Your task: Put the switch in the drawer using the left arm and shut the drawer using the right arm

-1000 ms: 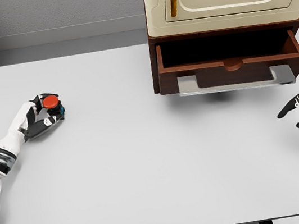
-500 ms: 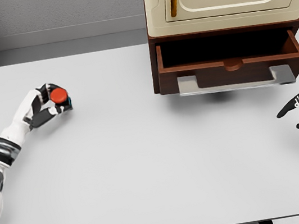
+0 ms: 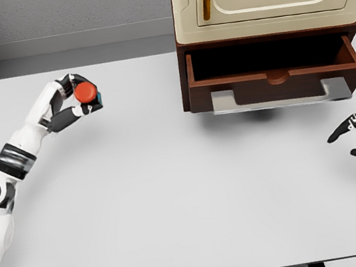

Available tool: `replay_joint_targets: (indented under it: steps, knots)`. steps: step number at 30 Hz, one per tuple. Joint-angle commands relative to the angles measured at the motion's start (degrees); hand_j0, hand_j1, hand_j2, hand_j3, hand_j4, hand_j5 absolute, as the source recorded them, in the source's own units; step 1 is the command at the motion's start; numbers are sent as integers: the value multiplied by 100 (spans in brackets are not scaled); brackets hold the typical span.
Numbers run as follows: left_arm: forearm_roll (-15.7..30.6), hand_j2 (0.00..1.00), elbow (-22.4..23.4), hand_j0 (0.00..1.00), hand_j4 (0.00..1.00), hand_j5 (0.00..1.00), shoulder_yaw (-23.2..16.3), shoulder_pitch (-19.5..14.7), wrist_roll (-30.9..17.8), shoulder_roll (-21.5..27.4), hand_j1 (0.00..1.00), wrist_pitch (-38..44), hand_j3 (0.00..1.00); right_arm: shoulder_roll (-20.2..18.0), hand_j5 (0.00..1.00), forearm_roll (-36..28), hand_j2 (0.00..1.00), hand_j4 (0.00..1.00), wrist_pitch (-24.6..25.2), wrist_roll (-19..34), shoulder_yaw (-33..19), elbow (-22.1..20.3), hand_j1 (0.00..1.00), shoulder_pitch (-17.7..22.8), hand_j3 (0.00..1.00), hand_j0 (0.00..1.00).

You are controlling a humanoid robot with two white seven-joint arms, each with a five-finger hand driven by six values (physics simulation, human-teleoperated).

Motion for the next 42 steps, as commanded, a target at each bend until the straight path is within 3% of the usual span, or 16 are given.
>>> replay_joint_targets:
  steps: [1,9,18,30,42]
  knots:
    - [-204,35,-89,35,35,35,1,0,-3,-202,35,-26,35,-7,64,-46,64,64,16,-2,46,-3,64,-9,64,64]
    - [-424,35,-423,35,35,35,-8,-141,-12,-457,35,1,35,-7,60,-37,60,60,16,-2,152,-3,60,-53,60,60]
    - [-749,35,-450,35,35,35,-87,-404,-153,-844,35,-43,35,-138,62,-19,62,62,16,-2,134,6,62,0,62,62]
    - [-1786,35,-634,35,35,35,-96,-624,-161,-1389,35,-52,35,-121,64,-2,64,64,16,-2,125,6,64,-26,64,64]
    - [-3306,34,-634,34,34,34,-104,-1002,-161,-2145,34,-61,34,-138,63,-2,63,63,16,-2,116,6,63,-9,63,63]
